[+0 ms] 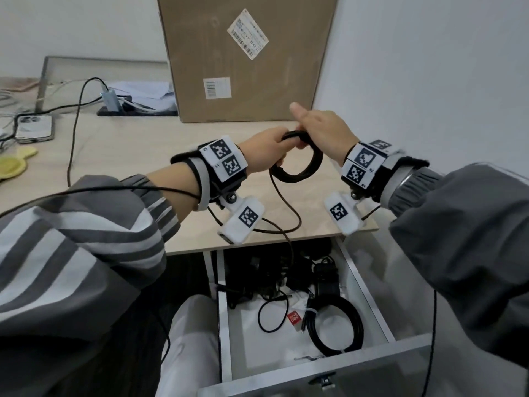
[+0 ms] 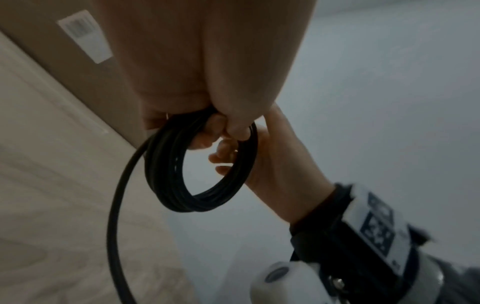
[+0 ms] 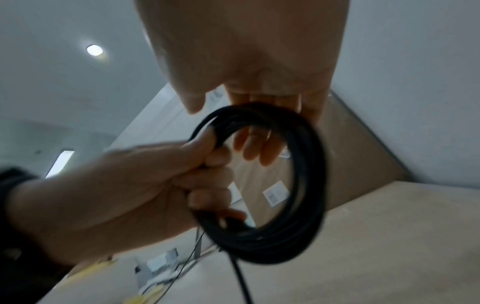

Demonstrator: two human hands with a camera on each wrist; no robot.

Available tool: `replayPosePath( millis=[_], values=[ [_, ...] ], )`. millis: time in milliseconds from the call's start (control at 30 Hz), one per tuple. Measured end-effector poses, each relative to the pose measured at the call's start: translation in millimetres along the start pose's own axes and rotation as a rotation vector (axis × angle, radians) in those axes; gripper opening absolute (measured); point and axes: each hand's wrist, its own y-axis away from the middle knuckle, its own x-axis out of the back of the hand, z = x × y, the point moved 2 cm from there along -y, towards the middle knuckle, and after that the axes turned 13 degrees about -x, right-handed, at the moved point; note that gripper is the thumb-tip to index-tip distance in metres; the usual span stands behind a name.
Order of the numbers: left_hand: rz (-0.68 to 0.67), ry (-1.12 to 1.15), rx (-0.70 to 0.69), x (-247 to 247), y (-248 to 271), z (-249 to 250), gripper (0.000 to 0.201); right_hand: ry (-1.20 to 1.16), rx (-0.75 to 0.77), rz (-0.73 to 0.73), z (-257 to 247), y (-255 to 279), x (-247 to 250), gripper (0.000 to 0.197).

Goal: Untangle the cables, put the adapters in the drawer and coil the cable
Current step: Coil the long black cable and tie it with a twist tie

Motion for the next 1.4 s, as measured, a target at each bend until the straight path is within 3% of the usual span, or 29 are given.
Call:
replayPosePath(
  millis=[100,167,233,267,333,367,433,567,667,833,900,1033,1167,1300,1400],
  values=[
    [0.019,-0.017,0.002,-5.5,-3.0,4.7,0.016,0.254,0.040,0.041,-9.8,4.7,-7.5,0.067],
    [0.088,0.035,0.015,-7.4,-1.6,2.4,0.019,0.220,0.022,0.119,-9.0,4.2,-10.2,0.063],
    [0.214,0.135,0.036,-8.9,1.7,-5.1,0.015,0.043,-0.052,0.200,-3.1,0.0,-11.1,0.059],
    [0.257,0.215,0.079,-9.9,3.1,-10.8,0.022,-0.097,-0.110,0.236,0.7,-2.0,-11.1,0.056],
    [0.229,0.390,0.204,-15.1,6.9,-20.7,0.041,-0.368,-0.194,0.260,6.1,-1.5,-11.8,0.048],
    [0.190,0.475,0.242,-17.6,8.8,-21.9,0.037,-0.475,-0.223,0.254,9.1,-1.7,-13.3,0.045],
    [0.162,0.550,0.233,-17.2,11.3,-17.2,0.019,-0.659,-0.279,0.228,15.3,0.4,-16.9,0.045],
    [0.246,0.544,0.154,-12.5,7.0,-13.3,0.020,-0.830,-0.322,0.148,27.6,2.5,-24.1,0.043],
    [0.270,0.293,0.146,-7.0,0.7,-16.1,0.024,-0.549,-0.289,0.087,29.9,-0.7,-15.2,0.054],
    [-0.026,-0.239,0.045,-5.5,-7.4,-2.8,0.026,0.064,0.073,0.132,8.1,-0.5,5.4,0.060],
    [-0.081,-0.272,0.011,-9.8,-8.9,5.5,0.026,0.305,0.171,0.080,-2.4,5.3,-1.3,0.060],
    [0.008,-0.103,0.022,-13.0,-8.6,7.0,0.024,0.477,0.245,0.225,-5.0,6.4,-9.3,0.058],
    [0.045,0.177,0.073,-12.6,0.6,-5.3,0.010,0.123,0.172,0.380,4.8,2.6,-0.5,0.062],
    [-0.012,0.301,0.079,-10.6,6.0,-5.7,0.013,-0.295,-0.055,0.472,11.3,2.1,2.4,0.056],
    [0.048,0.330,0.039,-9.8,5.2,1.0,0.011,-0.590,-0.218,0.448,15.0,3.1,0.6,0.053]
  ],
)
